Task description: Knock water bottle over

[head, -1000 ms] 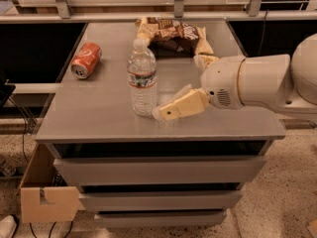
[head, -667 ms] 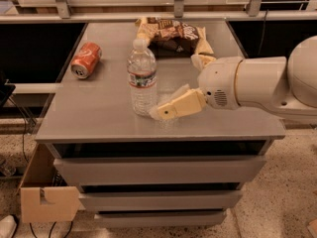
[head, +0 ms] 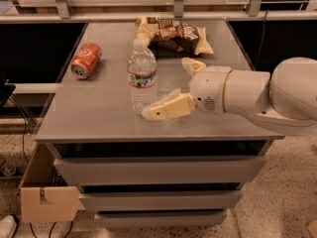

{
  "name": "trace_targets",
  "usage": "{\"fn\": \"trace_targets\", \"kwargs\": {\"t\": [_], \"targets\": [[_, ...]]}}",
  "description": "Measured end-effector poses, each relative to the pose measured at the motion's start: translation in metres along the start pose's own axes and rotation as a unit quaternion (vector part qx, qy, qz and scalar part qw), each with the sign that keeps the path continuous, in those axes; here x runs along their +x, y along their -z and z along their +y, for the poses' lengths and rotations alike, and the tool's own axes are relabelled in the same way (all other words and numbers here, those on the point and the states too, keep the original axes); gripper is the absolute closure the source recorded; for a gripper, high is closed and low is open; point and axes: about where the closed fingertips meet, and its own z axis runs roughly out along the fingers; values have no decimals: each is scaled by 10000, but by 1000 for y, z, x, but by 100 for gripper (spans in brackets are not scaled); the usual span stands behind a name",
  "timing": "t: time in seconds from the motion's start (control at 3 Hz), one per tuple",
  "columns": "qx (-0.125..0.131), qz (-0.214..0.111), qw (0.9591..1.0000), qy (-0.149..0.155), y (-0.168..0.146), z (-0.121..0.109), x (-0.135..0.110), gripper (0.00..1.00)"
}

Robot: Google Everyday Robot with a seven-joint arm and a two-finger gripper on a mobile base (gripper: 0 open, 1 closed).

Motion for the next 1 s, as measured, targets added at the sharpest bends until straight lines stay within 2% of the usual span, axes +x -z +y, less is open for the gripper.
{"fn": "trace_targets", "kwargs": {"t": [0.33, 1.0], "targets": [[-91, -304, 9995, -64, -16, 1, 3, 0], [-178, -980, 9950, -120, -51, -2, -10, 0]]}}
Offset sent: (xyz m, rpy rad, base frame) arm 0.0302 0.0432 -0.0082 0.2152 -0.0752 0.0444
